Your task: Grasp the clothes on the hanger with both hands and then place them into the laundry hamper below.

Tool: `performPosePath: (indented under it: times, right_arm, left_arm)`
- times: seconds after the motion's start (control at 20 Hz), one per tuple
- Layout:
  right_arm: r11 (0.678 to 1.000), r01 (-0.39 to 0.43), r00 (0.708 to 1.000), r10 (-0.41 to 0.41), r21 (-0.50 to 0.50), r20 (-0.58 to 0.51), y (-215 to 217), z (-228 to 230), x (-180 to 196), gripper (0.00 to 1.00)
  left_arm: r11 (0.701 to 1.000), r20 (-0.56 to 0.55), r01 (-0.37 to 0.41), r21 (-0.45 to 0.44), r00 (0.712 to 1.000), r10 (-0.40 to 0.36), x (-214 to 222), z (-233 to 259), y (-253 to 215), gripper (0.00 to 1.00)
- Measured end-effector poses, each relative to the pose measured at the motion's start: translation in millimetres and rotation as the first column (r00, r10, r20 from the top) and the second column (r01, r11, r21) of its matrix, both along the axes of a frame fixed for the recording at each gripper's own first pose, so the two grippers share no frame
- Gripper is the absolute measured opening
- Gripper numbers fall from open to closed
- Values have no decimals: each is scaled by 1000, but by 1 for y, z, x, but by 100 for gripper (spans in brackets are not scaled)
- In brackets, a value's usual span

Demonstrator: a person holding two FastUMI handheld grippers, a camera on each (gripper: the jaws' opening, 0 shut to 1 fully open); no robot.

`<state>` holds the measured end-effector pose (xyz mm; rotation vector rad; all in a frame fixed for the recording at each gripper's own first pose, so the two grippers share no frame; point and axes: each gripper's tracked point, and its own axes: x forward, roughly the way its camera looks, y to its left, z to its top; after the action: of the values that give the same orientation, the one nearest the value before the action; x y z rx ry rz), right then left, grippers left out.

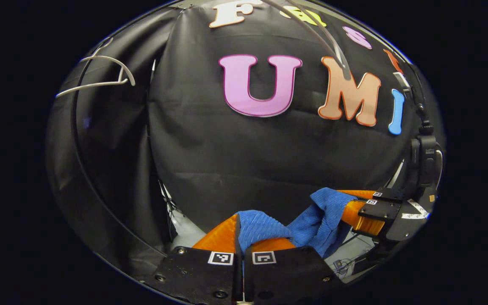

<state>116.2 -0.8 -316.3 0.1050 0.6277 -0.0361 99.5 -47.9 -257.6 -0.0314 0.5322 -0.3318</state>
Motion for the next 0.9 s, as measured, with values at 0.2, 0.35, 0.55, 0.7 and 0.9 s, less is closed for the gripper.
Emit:
performPosePath:
  times: [0.2,0.35,0.55,0.7,0.9]
  right_arm:
    - [1000,-6,997,7,4,-75,2,-31,-14,9]
    - [1000,-21,993,21,3,-116,4,-48,-30,9]
    - [1000,-21,985,25,21,-172,8,-69,-46,9]
    - [999,-30,978,35,31,-206,13,-81,-59,9]
    - [998,-53,966,62,39,-250,21,-94,-73,9]
  left_arm:
    - [1000,-74,13,21,997,-11,-10,-33,-4,2]
    - [999,-129,20,37,991,-15,-18,-56,-3,5]
    - [998,-196,28,56,980,-17,-29,-81,-2,2]
    - [997,-238,40,71,971,-22,-45,-100,5,2]
    - [994,-295,51,99,955,-20,-60,-124,11,3]
